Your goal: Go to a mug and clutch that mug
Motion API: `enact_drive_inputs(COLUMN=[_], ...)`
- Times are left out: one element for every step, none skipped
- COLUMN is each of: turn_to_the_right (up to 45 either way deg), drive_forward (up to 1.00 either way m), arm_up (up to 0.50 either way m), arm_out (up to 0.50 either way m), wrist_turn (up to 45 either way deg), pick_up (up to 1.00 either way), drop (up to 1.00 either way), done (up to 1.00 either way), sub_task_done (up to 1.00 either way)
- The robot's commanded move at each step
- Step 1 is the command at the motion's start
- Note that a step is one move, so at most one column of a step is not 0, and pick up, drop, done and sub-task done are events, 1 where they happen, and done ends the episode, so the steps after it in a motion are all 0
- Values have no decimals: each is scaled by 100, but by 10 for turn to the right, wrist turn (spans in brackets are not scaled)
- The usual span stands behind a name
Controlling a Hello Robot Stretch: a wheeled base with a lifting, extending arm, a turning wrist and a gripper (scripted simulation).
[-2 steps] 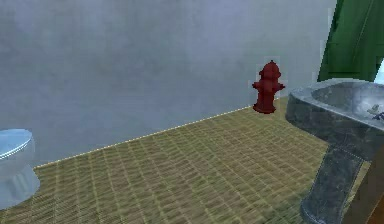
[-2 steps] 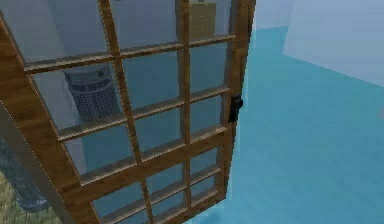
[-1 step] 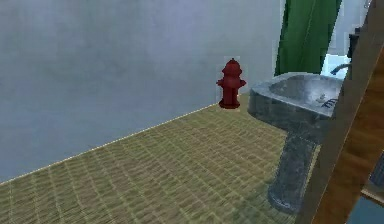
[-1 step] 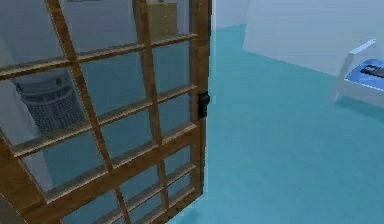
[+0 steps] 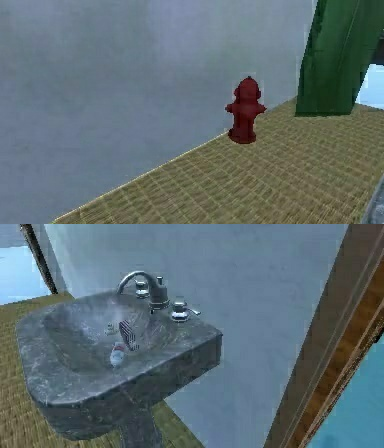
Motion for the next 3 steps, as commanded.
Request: enact_drive_inputs(turn_to_the_right=[0,450,0], drive_forward=[40,0,100], arm_up=[0,0,0], arm_out=[0,0,0], wrist_turn=[0,0,0], pick_up=[0,0,0], drop=[0,0,0], done=[0,0,0], sub_task_done=[0,0,0])
